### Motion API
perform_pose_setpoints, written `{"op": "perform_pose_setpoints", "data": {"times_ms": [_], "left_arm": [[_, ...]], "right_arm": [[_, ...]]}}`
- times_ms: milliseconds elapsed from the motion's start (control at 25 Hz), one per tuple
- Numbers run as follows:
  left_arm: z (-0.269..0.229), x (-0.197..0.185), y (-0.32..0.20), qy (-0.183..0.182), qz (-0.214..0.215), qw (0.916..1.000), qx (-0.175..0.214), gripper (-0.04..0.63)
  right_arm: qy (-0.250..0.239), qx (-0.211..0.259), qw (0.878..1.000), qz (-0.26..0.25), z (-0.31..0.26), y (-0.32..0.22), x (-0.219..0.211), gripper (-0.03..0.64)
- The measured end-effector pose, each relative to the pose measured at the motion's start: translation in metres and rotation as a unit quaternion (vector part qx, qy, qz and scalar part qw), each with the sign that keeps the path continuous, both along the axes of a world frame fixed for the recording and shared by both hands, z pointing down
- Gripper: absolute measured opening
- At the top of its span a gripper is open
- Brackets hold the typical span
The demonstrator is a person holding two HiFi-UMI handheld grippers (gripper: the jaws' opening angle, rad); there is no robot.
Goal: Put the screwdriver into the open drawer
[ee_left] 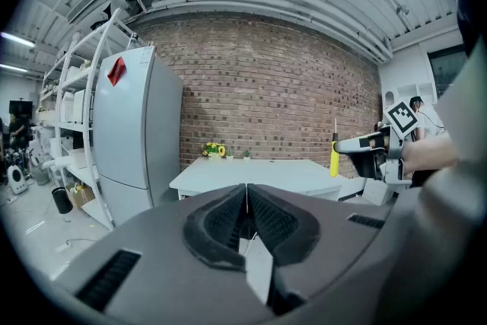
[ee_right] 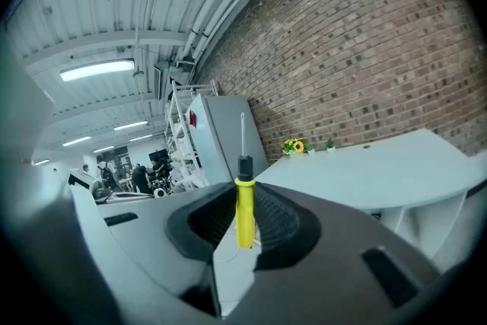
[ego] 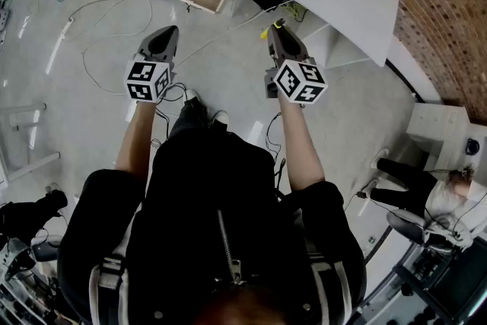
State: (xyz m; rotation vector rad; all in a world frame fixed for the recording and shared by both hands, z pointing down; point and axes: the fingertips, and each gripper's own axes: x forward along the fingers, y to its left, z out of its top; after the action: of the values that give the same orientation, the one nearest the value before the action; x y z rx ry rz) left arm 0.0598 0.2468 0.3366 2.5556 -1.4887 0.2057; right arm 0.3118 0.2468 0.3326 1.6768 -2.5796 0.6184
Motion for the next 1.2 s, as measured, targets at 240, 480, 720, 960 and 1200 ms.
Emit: {"op": "perform_pose_setpoints", "data": {"times_ms": [240, 480, 720, 960, 1200], "left_arm": [[0.003, 0.003, 0.0, 0.001, -0.003, 1.0, -0.002, 0.025], [0.006, 0.006, 0.0, 0.001, -0.006, 1.0, -0.007, 0.025], [0.016, 0.002, -0.015, 0.004, -0.011, 0.9998, -0.015, 0.025], [0.021, -0.014, -0.049, 0.007, -0.007, 0.9998, -0.018, 0.025], [0.023, -0.042, -0.104, 0.013, -0.002, 0.9996, -0.024, 0.025]], "right_arm": [[-0.007, -0.001, 1.0, 0.001, -0.005, -0.002, 0.001, 0.08], [-0.005, -0.006, 1.0, -0.001, -0.003, -0.008, 0.006, 0.08], [-0.005, -0.012, 1.0, -0.005, 0.004, -0.023, 0.003, 0.078], [-0.006, -0.016, 1.0, -0.007, 0.008, -0.055, -0.017, 0.078], [-0.006, -0.028, 1.0, -0.009, 0.01, -0.107, -0.052, 0.078]]}}
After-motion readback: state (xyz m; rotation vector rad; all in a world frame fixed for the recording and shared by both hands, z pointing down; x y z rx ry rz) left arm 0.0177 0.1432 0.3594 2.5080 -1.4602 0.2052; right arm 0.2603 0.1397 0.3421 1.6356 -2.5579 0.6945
